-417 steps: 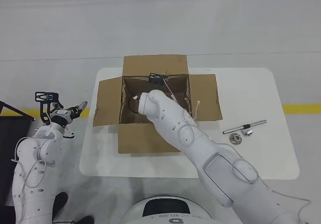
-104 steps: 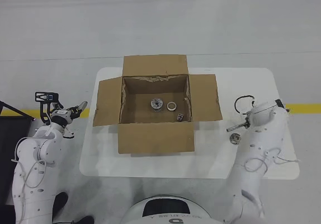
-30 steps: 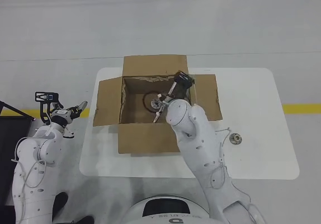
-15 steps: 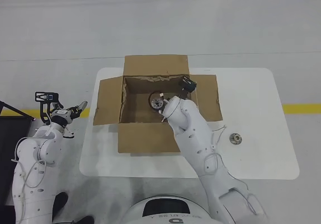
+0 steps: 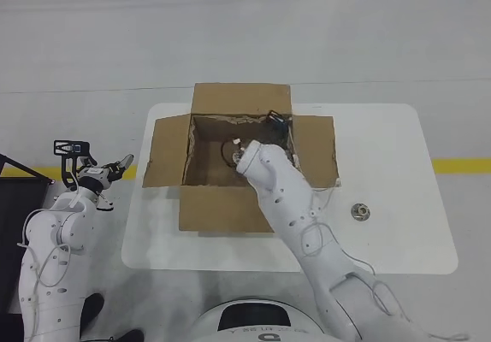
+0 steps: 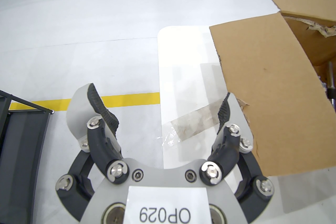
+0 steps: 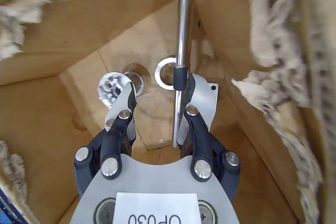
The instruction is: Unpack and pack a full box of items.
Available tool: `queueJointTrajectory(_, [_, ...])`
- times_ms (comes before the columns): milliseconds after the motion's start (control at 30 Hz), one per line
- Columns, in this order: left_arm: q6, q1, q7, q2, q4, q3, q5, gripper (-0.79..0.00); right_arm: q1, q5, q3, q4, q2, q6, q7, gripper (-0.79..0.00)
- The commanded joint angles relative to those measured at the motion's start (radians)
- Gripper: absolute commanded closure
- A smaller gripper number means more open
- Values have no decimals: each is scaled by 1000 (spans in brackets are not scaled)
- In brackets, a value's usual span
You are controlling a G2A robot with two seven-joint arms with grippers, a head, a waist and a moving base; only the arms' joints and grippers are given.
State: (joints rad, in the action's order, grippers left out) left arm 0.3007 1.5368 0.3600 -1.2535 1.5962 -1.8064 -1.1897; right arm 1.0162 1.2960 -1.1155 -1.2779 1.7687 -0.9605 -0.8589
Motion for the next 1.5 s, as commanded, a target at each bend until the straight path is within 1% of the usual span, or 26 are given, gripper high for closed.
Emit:
queueJointTrajectory(0, [0,0,0,0,0,0,0,-785,73,53,-10,-192,-14,37,-34,-391])
queueJointTrajectory(33, [0,0,0,0,0,0,0,-785,120,97,-13,-293,-23,60,-49,-434])
queueJointTrajectory(67, [0,0,0,0,0,0,0,-785,169,140,-19,-401,-31,86,-60,-536])
queueJointTrajectory(133, [0,0,0,0,0,0,0,-785,278,207,-40,-603,-47,132,-72,-606])
queueJointTrajectory(200, [0,0,0,0,0,0,0,-785,371,239,-76,-758,-57,155,-73,-643])
queueJointTrajectory(233, [0,0,0,0,0,0,0,-785,405,241,-94,-812,-61,166,-69,-640])
queueJointTrajectory(300, [0,0,0,0,0,0,0,-785,452,229,-146,-875,-65,168,-58,-659])
queueJointTrajectory(367, [0,0,0,0,0,0,0,-785,473,214,-201,-898,-67,152,-48,-662])
queueJointTrajectory(400, [0,0,0,0,0,0,0,-785,481,212,-227,-897,-68,144,-46,-674])
queueJointTrajectory(467, [0,0,0,0,0,0,0,-785,493,206,-274,-896,-70,131,-56,-668])
queueJointTrajectory(567, [0,0,0,0,0,0,0,-785,511,210,-346,-874,-74,117,-107,-671])
queueJointTrajectory(600, [0,0,0,0,0,0,0,-785,517,226,-374,-839,-76,135,-136,-662])
queueJointTrajectory(667, [0,0,0,0,0,0,0,-785,509,262,-437,-766,-74,180,-180,-686])
queueJointTrajectory(700, [0,0,0,0,0,0,0,-785,501,261,-473,-718,-70,204,-205,-610])
queueJointTrajectory(733, [0,0,0,0,0,0,0,-785,484,282,-505,-679,-66,226,-227,-551])
queueJointTrajectory(800, [0,0,0,0,0,0,0,-785,442,343,-558,-599,-53,262,-263,-542])
queueJointTrajectory(933, [0,0,0,0,0,0,0,-785,359,462,-637,-475,-20,333,-334,-446])
queueJointTrajectory(967, [0,0,0,0,0,0,0,-785,336,485,-657,-449,-16,348,-349,-397])
queueJointTrajectory(1033, [0,0,0,0,0,0,0,-785,296,514,-700,-401,-5,373,-374,-376])
queueJointTrajectory(1167, [0,0,0,0,0,0,0,-785,234,577,-783,-344,22,434,-435,-372])
queueJointTrajectory(1333, [0,0,0,0,0,0,0,-785,204,617,-874,-358,46,479,-481,-382])
queueJointTrajectory(1467, [0,0,0,0,0,0,0,-785,197,647,-900,-377,54,546,-548,-382])
